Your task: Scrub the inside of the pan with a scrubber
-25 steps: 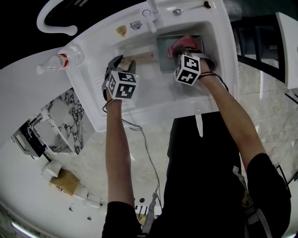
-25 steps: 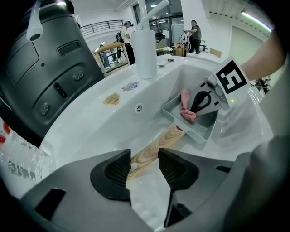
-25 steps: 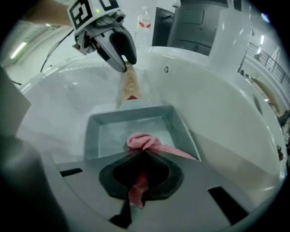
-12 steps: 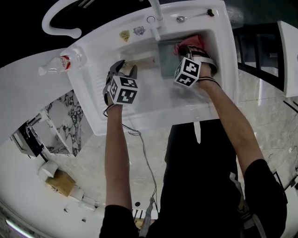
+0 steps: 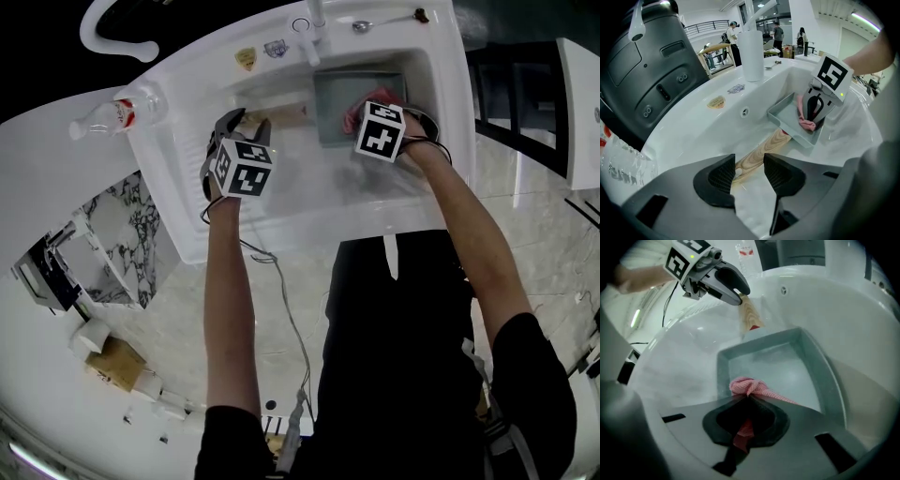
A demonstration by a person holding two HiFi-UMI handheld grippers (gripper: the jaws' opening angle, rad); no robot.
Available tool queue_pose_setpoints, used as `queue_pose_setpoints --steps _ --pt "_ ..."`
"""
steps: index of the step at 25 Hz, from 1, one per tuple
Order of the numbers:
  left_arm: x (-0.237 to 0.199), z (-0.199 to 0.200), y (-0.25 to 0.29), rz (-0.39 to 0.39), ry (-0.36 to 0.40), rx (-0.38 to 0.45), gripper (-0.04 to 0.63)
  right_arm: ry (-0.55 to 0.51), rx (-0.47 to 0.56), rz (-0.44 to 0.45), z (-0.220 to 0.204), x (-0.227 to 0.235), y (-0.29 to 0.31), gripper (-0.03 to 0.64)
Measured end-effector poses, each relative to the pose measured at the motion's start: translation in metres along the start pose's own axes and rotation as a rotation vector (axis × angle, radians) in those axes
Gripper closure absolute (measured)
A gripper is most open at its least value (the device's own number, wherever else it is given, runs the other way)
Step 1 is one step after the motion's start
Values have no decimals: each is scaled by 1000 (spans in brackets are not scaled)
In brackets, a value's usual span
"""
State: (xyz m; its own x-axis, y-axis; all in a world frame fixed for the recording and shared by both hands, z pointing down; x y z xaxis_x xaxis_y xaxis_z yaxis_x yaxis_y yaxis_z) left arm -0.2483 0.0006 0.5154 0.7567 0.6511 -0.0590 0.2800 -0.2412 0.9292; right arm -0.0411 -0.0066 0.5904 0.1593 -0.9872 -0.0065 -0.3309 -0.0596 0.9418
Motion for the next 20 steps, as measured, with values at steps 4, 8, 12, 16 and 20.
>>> queue_pose_setpoints --steps 4,8,12,16,20 --pt "1 -2 -1 0 0 -7 396 24 -40 111 -5 -10 1 592" --pt "1 -1 0 1 4 -6 396 13 -123 89 -14 -6 0 592" --pt "0 -1 0 5 1 -1 397 -21 -167 -72 -16 4 -2 592" --pt "1 -1 -1 7 1 1 397 -106 -160 -312 -13 21 -2 592" --pt "1 -1 0 10 -1 1 397 -198 -154 -507 -12 36 2 592"
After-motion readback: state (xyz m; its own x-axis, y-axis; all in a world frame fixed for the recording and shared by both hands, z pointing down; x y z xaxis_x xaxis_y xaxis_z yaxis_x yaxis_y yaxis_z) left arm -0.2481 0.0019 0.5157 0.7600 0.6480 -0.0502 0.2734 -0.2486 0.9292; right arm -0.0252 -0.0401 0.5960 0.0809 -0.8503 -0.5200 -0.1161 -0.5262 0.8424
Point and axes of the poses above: the fingertips, and each gripper's own axes: y forward along the fingers, x to its right, z out of its top, the point moved 7 cm from there along -y, backward along the fingers, and after that the axes turned 14 degrees about -z, right-handed, at the moved point
